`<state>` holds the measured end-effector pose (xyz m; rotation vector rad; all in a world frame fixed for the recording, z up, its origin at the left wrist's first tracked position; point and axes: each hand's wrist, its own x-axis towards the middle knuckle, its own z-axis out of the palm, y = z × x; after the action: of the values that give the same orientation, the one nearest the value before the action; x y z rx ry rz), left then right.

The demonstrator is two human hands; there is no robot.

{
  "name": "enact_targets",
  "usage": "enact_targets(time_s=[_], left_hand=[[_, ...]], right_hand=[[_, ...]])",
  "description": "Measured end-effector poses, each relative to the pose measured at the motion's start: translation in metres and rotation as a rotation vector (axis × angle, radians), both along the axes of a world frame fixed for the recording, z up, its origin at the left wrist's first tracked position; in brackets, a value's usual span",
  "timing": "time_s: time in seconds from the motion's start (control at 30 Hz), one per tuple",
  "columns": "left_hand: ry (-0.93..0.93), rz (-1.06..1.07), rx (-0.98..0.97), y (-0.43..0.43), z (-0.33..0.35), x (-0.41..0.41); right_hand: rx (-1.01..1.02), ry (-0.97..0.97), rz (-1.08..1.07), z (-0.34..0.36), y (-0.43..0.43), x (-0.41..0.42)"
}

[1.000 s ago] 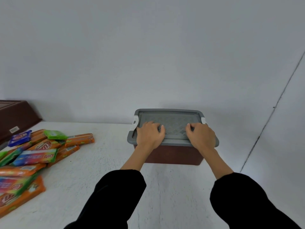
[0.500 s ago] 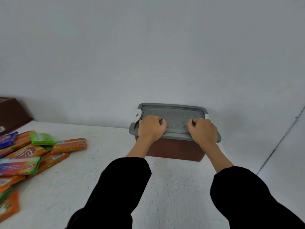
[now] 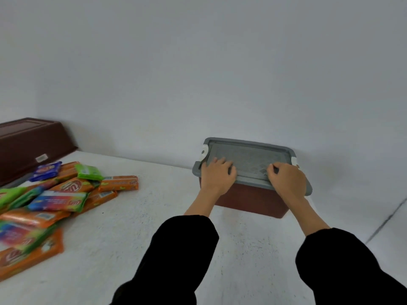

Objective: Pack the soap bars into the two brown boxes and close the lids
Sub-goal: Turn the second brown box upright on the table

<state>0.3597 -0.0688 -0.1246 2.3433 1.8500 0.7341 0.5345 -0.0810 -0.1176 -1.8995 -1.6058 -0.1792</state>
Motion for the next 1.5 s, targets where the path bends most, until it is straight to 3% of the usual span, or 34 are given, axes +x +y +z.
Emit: enact_targets(time_s=[0.1, 0.17, 0.3, 0.5, 0.73, 0.9, 1.13, 1.33, 1.5], left_hand=[[-0.169, -0.239, -0.059, -0.037, 0.008, -0.037], [-0.322, -0.275, -0.064, -0.064, 0.011, -0.077], [-0.419, -0.074, 0.032, -0.101, 0.019, -0.188], [-0.384, 0.251, 0.076, -0.14, 0.036, -0.378], [-0.418, 0.448, 0.112, -0.159, 0.048, -0.544], [-0.43, 0.449, 0.079, -0.128, 0.042, -0.619], [-0.38, 0.395, 0.058, -0.037, 0.039, -0.704], [-0.376, 0.406, -0.107, 0.042, 0.04, -0.751], [-0.253, 0.315, -0.317, 0.08, 0.038, -0.771]], right_hand=[[-0.054, 0.052, 0.1, 0.0, -0.007, -0.025], [-0.079, 0.03, 0.173, -0.005, -0.012, -0.064], [-0.104, 0.009, 0.307, -0.013, -0.024, -0.17], [-0.21, 0.097, 0.508, 0.003, -0.031, -0.345], [-0.234, 0.175, 0.752, 0.022, -0.024, -0.529], [-0.27, 0.164, 0.844, 0.022, 0.0, -0.62], [-0.281, 0.176, 0.777, 0.017, 0.072, -0.697], [-0.452, 0.385, 0.733, 0.01, 0.12, -0.736], [-0.613, 0.578, 0.678, -0.001, 0.131, -0.765]])
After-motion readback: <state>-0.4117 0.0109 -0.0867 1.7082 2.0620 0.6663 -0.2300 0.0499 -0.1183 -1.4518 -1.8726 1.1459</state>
